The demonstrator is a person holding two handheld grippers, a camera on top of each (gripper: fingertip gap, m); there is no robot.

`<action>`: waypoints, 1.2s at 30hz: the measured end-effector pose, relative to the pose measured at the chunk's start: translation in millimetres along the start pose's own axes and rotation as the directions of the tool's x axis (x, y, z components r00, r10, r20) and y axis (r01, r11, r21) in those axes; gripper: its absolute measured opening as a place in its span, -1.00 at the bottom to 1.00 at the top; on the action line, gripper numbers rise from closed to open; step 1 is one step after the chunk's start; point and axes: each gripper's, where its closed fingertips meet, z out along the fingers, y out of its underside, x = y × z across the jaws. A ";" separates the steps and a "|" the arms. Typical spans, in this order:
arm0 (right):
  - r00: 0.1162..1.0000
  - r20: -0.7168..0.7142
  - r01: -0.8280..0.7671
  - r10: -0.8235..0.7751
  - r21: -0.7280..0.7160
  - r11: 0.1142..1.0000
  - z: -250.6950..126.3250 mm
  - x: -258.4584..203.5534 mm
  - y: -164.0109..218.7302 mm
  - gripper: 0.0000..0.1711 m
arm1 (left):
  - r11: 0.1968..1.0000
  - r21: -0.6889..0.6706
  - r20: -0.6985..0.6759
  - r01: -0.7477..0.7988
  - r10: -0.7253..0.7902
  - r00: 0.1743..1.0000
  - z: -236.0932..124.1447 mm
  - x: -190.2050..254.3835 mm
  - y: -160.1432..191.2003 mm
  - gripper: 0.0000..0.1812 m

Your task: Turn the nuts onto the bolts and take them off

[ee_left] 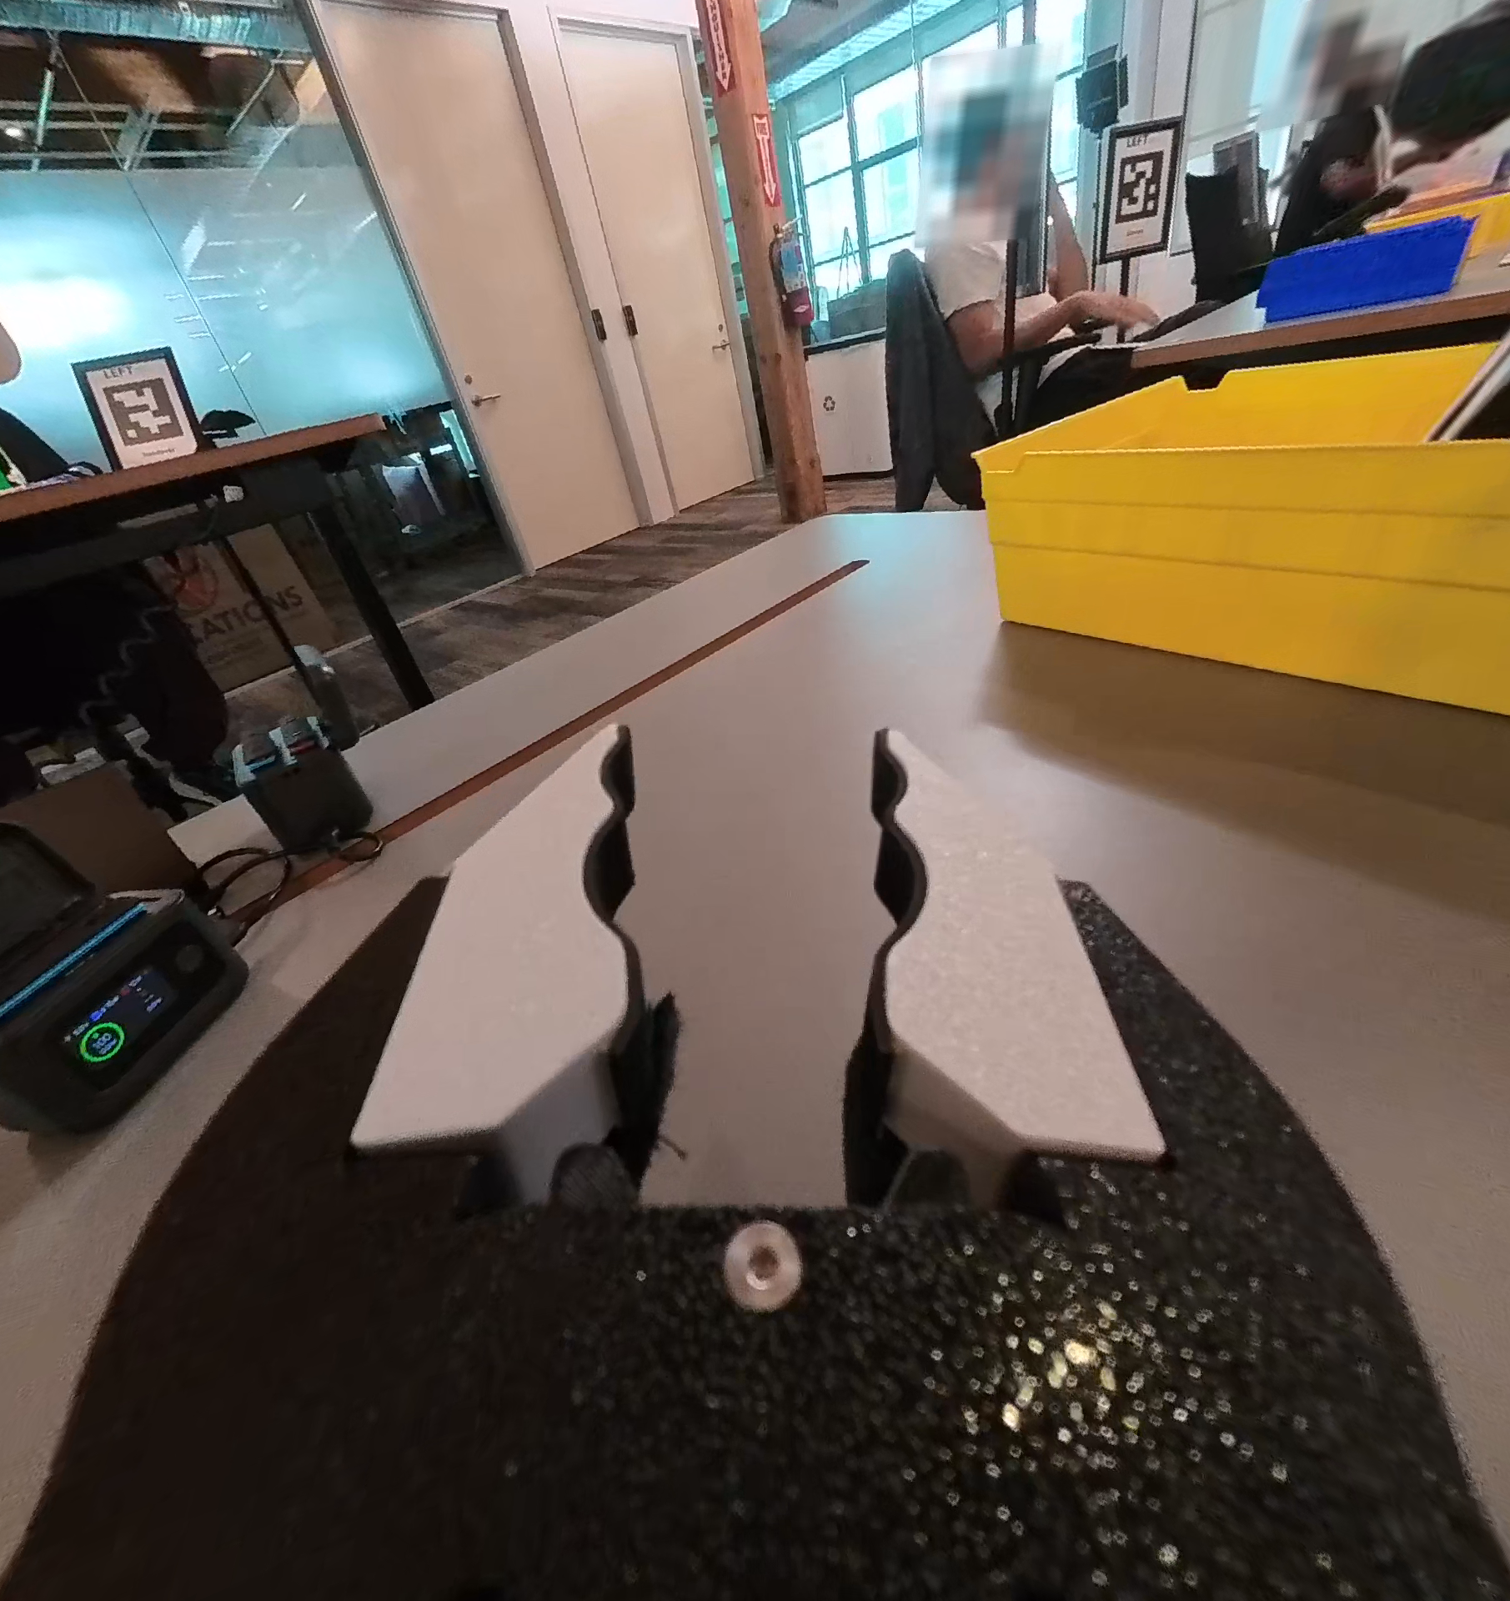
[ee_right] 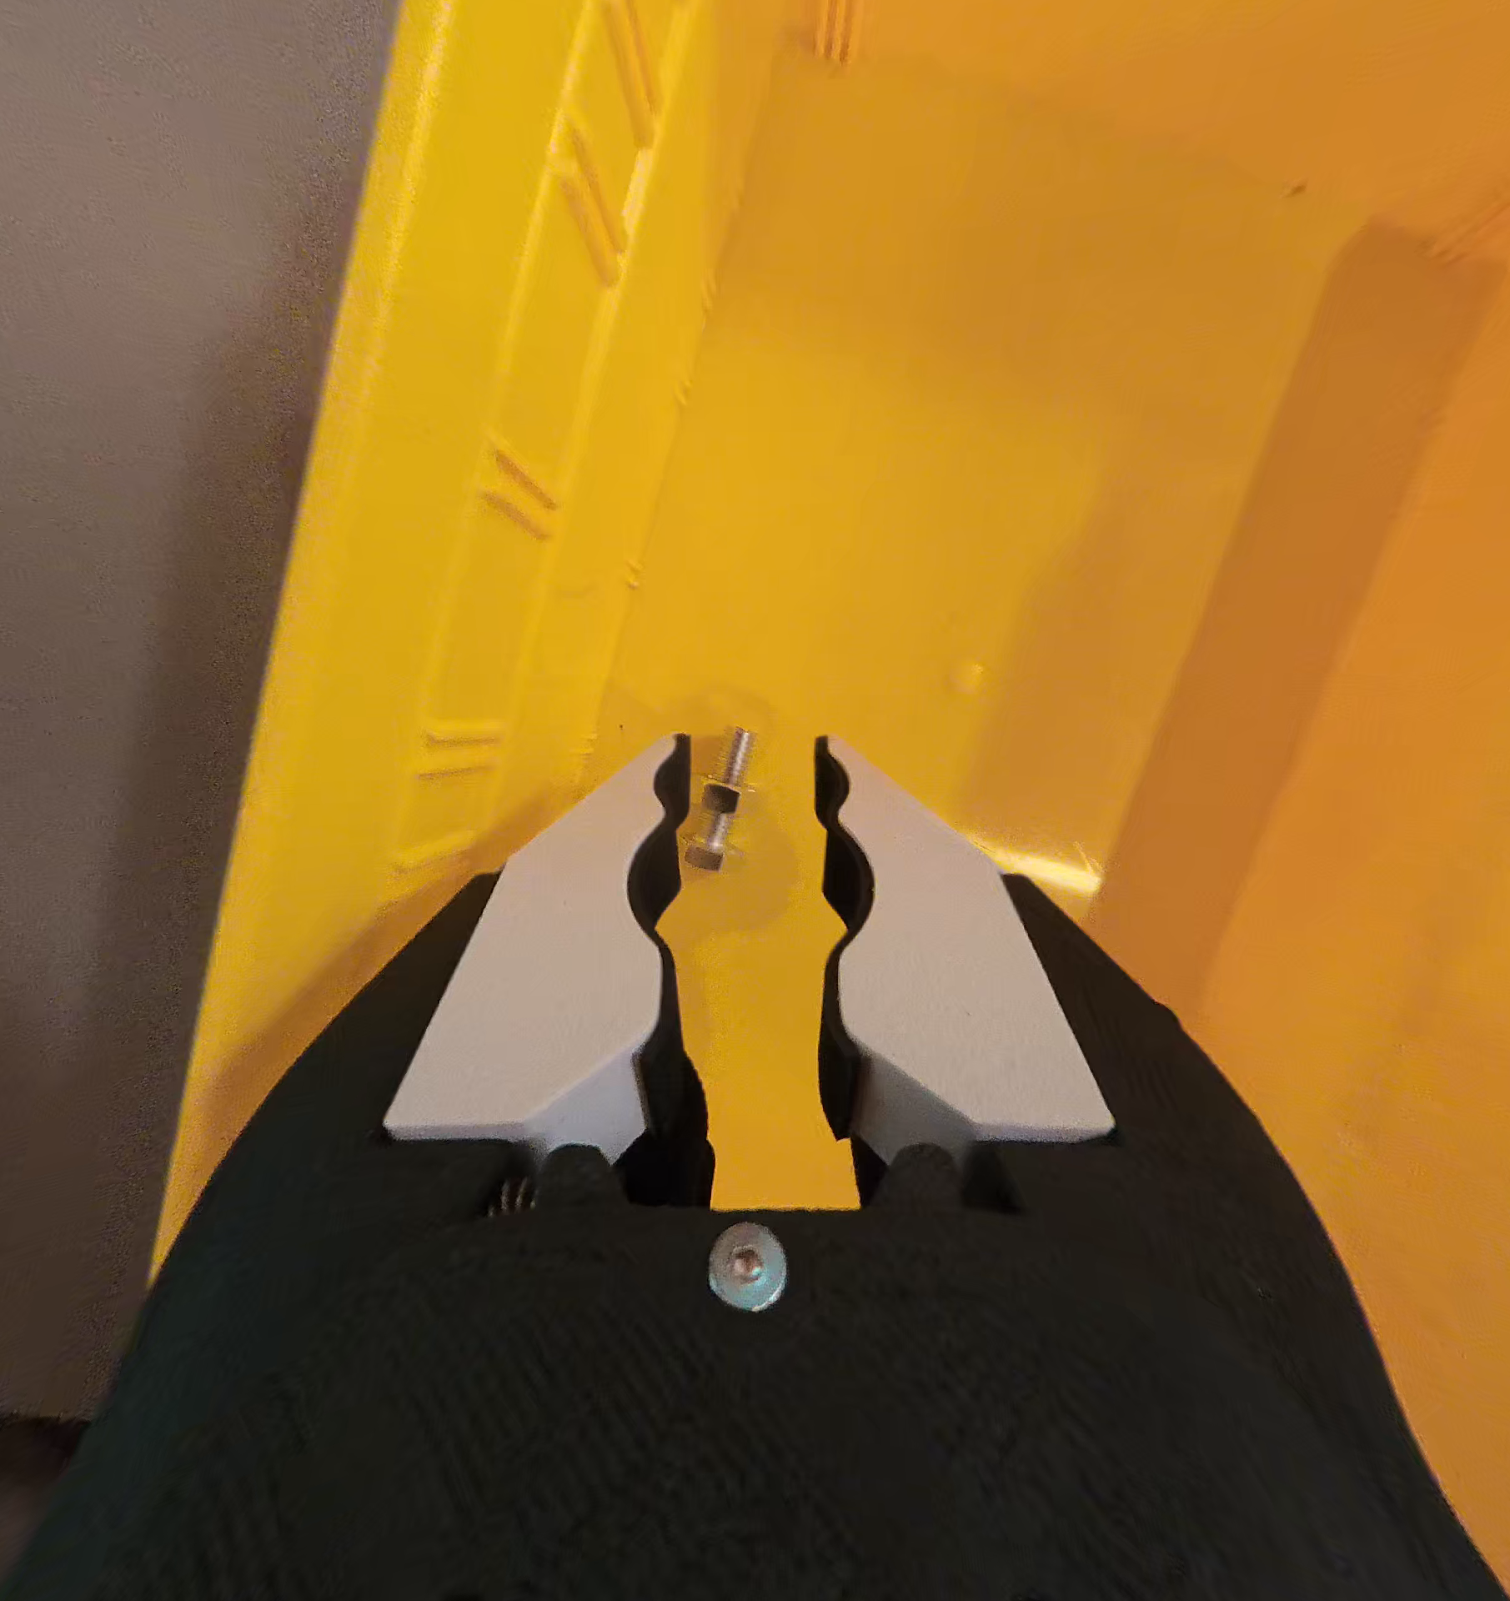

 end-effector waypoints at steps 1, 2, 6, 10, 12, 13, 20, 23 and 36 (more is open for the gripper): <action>1.000 -0.017 0.005 -0.004 0.015 1.000 -6.8 0.7 -2.2 -0.68 | 1.000 -0.001 0.002 -0.001 0.001 1.000 0.1 -0.1 0.1 -0.42; 0.999 -0.034 0.010 -0.009 0.031 0.999 -14.6 0.8 -4.5 -0.68 | 1.000 -0.003 0.005 -0.001 0.001 1.000 0.1 -0.5 0.3 -0.43; 0.995 -0.088 0.058 -0.045 0.161 0.985 -52.7 -11.7 -26.5 -0.68 | 1.000 -0.009 0.024 -0.002 0.002 1.000 -0.2 -3.0 0.8 -0.46; 0.981 -0.063 0.193 -0.184 0.419 0.887 -91.0 -74.4 -76.1 -0.68 | 1.000 -0.025 0.063 0.002 0.000 0.998 -1.7 -8.9 4.6 -0.52; 0.953 -0.024 0.265 -0.303 0.555 0.789 -100.0 -123.7 -98.9 -0.69 | 0.999 -0.031 0.084 0.010 -0.008 0.996 -2.8 -13.5 6.3 -0.54; 0.934 -0.016 0.289 -0.356 0.616 0.733 -100.1 -147.0 -108.0 -0.71 | 0.999 -0.031 0.090 0.020 -0.017 0.996 -3.4 -15.5 7.0 -0.54; 0.887 -0.101 0.277 -0.450 0.896 0.346 -37.1 -236.9 -136.7 -0.91 | 0.998 -0.035 0.137 0.052 -0.047 0.990 -10.5 -28.1 12.1 -0.55; 0.923 -0.058 0.179 -0.380 0.940 0.289 -27.1 -238.1 -139.9 -0.93 | 0.998 -0.040 0.177 0.044 -0.036 0.984 -15.7 -38.9 15.2 -0.56; 0.935 -0.097 0.156 -0.342 0.976 0.149 -38.2 -227.8 -135.1 -1.00 | 1.000 0.010 0.161 -0.017 0.016 0.987 -42.3 -18.2 -63.3 -0.44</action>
